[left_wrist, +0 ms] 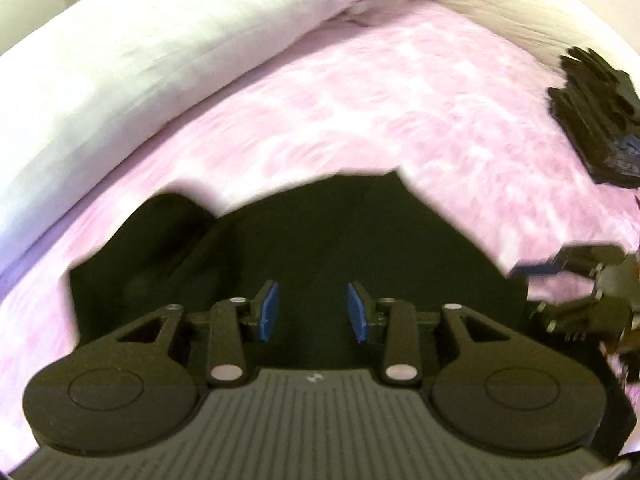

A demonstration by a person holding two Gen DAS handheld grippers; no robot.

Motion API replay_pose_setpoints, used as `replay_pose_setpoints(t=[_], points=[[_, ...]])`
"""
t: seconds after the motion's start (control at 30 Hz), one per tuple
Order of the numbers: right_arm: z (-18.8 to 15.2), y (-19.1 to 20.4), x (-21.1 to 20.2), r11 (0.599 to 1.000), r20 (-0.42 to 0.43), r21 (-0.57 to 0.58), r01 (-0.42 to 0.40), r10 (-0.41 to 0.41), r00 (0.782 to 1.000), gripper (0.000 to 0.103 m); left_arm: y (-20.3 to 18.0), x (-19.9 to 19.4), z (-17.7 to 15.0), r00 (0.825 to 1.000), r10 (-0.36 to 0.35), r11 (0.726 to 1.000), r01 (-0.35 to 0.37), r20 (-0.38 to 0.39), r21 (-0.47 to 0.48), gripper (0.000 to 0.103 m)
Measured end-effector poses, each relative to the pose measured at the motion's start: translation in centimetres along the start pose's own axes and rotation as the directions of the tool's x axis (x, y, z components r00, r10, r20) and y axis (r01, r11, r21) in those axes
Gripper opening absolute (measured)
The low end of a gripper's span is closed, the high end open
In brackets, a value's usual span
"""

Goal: Fold clothes

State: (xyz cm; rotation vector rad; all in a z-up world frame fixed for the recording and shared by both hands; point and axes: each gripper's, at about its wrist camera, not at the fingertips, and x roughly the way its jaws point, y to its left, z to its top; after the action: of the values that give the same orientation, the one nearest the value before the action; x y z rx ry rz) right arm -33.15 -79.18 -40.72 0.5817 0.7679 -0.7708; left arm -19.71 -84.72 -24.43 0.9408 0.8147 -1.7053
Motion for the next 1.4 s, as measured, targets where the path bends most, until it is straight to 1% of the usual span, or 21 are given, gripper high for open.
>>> replay_pose_setpoints(t=[0.07,0.13,0.23,0.37,0.5,0.57,0.63,0.73,0.77,0.8,0.87,0.9,0.93,0.97,1.03,1.1,1.13,1.17,1.23,1.33,1.4], points=[[0.3,-1.0,0.6,0.997,0.004,0.076,-0.034,0.033,0.999,0.018,-1.1,2.9,2.6,0.999,-0.033,0.999,0.033,-0.014,0.034,0.034],[0.6,-2.1,0.5,0.991,0.014,0.122,-0.051,0.050,0.999,0.012,-1.9,6.0,4.6,0.997,-0.057,0.996,0.059,-0.043,0.062,0.034],[0.5,-2.5,-0.1,0.992,0.012,0.117,-0.047,0.045,0.999,0.010,-2.7,9.8,6.7,0.992,-0.086,0.991,0.095,-0.098,0.097,0.034],[0.4,-1.7,-0.9,1.000,0.029,0.011,-0.018,0.017,0.999,0.009,-3.3,13.3,8.1,0.972,-0.123,0.985,0.144,-0.198,0.095,0.034],[-0.1,-1.8,-1.1,1.000,0.020,-0.029,0.003,-0.002,1.000,0.008,-3.7,15.7,8.8,0.927,-0.193,0.974,0.221,-0.320,0.054,0.031],[-0.2,-2.1,-0.8,1.000,0.015,-0.028,-0.007,0.007,1.000,0.008,-3.4,15.8,9.2,0.922,-0.209,0.972,0.233,-0.327,0.036,0.031],[-0.3,-2.3,-0.4,1.000,0.011,-0.026,-0.017,0.017,1.000,0.008,-2.7,15.6,9.8,0.923,-0.243,0.968,0.251,-0.299,-0.010,0.033],[-0.3,-2.4,-0.4,0.999,0.008,-0.043,-0.023,0.024,1.000,0.008,-2.5,16.4,9.9,0.912,-0.267,0.963,0.265,-0.312,-0.051,0.031],[-0.4,-2.4,-0.4,0.999,0.007,-0.047,-0.023,0.024,1.000,0.008,-2.7,16.6,9.8,0.908,-0.263,0.963,0.266,-0.326,-0.037,0.021],[-0.4,-2.4,-0.4,0.998,0.005,-0.052,-0.023,0.023,1.000,0.008,-3.0,16.6,9.8,0.909,-0.258,0.963,0.268,-0.327,-0.014,0.000],[-0.4,-2.3,-0.6,0.998,0.008,-0.059,-0.008,0.008,1.000,0.008,-2.6,15.6,9.7,0.934,-0.242,0.968,0.249,-0.263,-0.007,0.000],[-0.4,-2.3,-0.7,0.998,0.009,-0.062,0.000,0.000,1.000,0.008,-2.0,15.0,9.7,0.954,-0.212,0.977,0.213,-0.214,-0.018,0.000],[-0.5,-2.2,-0.8,0.997,0.012,-0.071,0.024,-0.023,1.000,0.005,-1.3,14.5,9.4,0.964,-0.197,0.980,0.192,-0.179,-0.042,0.001],[-0.7,-2.3,-0.9,0.998,0.009,-0.060,0.032,-0.032,0.999,0.004,-0.8,14.4,9.0,0.970,-0.187,0.981,0.177,-0.158,-0.072,0.001],[-1.2,-2.8,-0.8,0.999,-0.004,-0.022,0.032,-0.032,0.999,0.004,-0.5,14.7,7.8,0.969,-0.183,0.981,0.169,-0.165,-0.093,0.001],[-1.3,-2.7,-0.7,0.999,-0.008,-0.020,0.028,-0.028,1.000,0.004,-0.5,14.6,7.4,0.967,-0.197,0.977,0.180,-0.162,-0.112,0.005],[-1.1,-2.7,-0.7,1.000,-0.011,-0.018,0.024,-0.025,1.000,0.004,-0.1,14.2,7.4,0.967,-0.206,0.973,0.187,-0.147,-0.135,0.006],[-0.9,-2.8,-0.7,1.000,-0.015,-0.017,0.020,-0.021,1.000,0.004,0.2,13.6,7.5,0.969,-0.210,0.970,0.190,-0.126,-0.154,0.012],[-0.7,-2.9,-1.0,0.999,-0.021,-0.027,0.020,-0.021,1.000,0.004,0.6,11.2,7.3,0.976,-0.203,0.971,0.190,-0.080,-0.143,0.018],[-0.6,-2.6,-2.1,0.996,-0.025,-0.055,0.069,-0.071,0.997,0.005,1.4,7.2,6.5,0.983,-0.182,0.976,0.179,-0.017,-0.125,0.022],[-0.5,-2.4,-3.0,0.993,-0.040,-0.038,0.116,-0.117,0.992,0.006,2.4,4.0,4.2,0.989,-0.146,0.980,0.145,0.003,-0.133,0.024]])
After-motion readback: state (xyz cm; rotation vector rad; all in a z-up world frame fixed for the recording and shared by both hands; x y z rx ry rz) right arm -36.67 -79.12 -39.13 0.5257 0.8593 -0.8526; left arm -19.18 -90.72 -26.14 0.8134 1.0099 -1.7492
